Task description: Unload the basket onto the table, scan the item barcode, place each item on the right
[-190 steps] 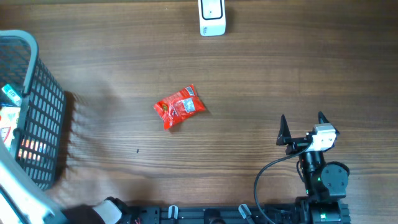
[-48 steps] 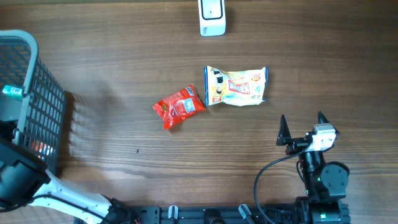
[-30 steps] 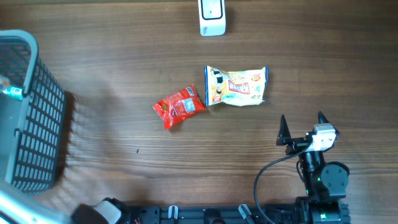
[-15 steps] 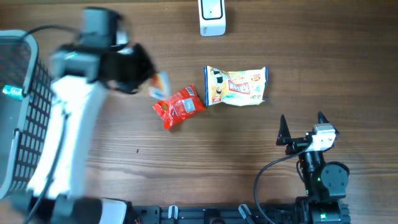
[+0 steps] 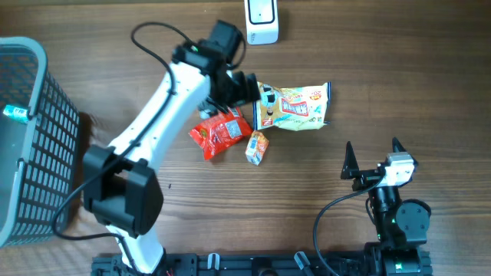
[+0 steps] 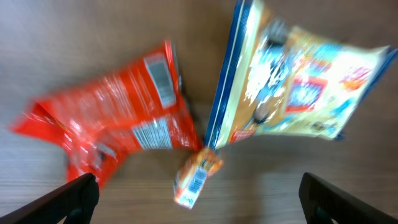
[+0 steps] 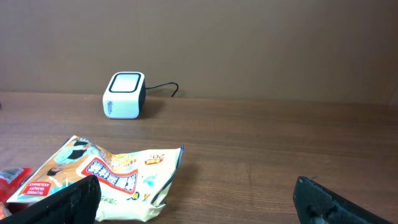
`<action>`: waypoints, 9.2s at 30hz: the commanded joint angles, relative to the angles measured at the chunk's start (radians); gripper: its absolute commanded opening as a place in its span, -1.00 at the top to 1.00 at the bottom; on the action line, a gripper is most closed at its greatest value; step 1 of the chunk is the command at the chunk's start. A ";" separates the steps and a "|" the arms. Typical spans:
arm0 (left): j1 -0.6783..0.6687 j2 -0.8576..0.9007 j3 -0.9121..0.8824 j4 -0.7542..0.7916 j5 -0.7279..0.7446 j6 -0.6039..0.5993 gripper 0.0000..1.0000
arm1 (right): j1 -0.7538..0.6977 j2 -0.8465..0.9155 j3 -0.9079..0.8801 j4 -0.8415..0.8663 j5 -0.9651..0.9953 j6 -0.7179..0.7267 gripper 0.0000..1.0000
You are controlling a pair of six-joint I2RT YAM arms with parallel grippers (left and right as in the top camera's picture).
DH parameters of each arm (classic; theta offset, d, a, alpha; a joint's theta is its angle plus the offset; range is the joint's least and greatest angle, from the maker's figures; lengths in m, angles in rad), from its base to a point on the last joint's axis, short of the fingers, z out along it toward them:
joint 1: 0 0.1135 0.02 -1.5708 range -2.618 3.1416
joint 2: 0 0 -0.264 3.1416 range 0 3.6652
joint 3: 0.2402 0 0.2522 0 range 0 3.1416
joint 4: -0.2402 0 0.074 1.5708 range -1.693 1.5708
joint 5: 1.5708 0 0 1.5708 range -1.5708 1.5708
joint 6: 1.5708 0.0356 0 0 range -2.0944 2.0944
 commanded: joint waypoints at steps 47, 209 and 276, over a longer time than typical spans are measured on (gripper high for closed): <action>1.133 0.399 0.278 0.102 -0.153 -0.028 -0.63 | 0.001 -0.005 -0.001 0.003 -0.003 -0.010 -0.99; 0.224 -0.349 -0.364 -0.145 0.090 0.032 -1.00 | -0.021 2.017 1.470 -0.886 0.151 0.548 0.91; 0.224 -0.349 -0.364 -0.145 0.090 0.032 -1.00 | 0.025 1.900 1.365 -1.038 0.042 0.410 0.81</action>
